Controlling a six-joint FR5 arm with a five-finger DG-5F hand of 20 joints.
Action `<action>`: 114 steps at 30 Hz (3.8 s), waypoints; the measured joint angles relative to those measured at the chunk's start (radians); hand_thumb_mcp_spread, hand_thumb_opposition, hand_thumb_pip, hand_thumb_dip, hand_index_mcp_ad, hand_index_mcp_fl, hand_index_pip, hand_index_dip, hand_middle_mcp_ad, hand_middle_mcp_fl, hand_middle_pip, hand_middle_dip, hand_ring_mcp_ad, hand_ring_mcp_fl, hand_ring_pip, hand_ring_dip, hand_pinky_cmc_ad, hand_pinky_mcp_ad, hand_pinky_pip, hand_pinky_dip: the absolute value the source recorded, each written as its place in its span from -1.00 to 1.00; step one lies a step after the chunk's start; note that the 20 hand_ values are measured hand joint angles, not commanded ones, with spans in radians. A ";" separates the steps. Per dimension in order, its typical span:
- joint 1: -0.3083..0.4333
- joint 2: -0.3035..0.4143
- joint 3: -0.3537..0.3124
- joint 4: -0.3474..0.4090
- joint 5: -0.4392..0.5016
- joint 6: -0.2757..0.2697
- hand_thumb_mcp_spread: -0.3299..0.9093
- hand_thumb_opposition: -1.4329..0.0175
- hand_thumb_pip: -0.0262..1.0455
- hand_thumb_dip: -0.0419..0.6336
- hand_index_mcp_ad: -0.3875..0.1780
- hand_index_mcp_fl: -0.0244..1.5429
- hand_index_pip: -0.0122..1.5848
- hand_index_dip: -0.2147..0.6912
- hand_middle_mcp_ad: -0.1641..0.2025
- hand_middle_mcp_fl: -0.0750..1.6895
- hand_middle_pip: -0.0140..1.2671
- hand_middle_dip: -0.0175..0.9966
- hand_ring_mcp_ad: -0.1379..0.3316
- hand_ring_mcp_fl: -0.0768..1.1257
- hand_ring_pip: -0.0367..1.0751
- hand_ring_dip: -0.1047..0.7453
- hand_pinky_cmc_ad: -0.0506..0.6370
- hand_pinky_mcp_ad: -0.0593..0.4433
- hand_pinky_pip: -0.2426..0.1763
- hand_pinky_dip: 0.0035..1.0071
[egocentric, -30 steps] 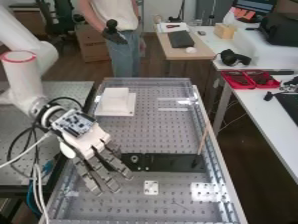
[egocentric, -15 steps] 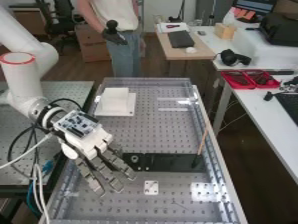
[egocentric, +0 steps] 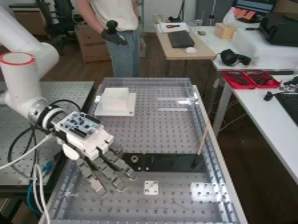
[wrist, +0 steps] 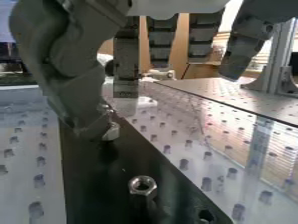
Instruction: Grab the larger nut and place it in the white container
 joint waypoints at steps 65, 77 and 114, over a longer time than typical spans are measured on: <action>-0.007 -0.026 -0.044 0.123 -0.027 -0.024 0.08 -0.20 0.40 -0.12 0.09 -0.94 0.96 0.19 0.17 -0.91 -0.76 -0.58 0.29 -0.87 -0.76 -0.58 0.25 0.38 -0.27 -0.25; -0.011 -0.023 -0.045 0.131 -0.037 -0.039 0.10 -0.18 0.40 -0.12 0.09 -0.95 0.97 0.06 0.16 -0.85 -0.76 -0.58 0.20 -0.87 -0.76 -0.57 0.19 0.34 -0.27 -0.25; -0.004 -0.025 -0.059 0.156 -0.029 -0.031 0.13 -0.19 0.40 -0.12 0.23 -0.72 0.95 -0.16 0.14 -0.76 -0.76 -0.58 0.14 -0.87 -0.75 -0.57 0.16 0.35 -0.20 -0.18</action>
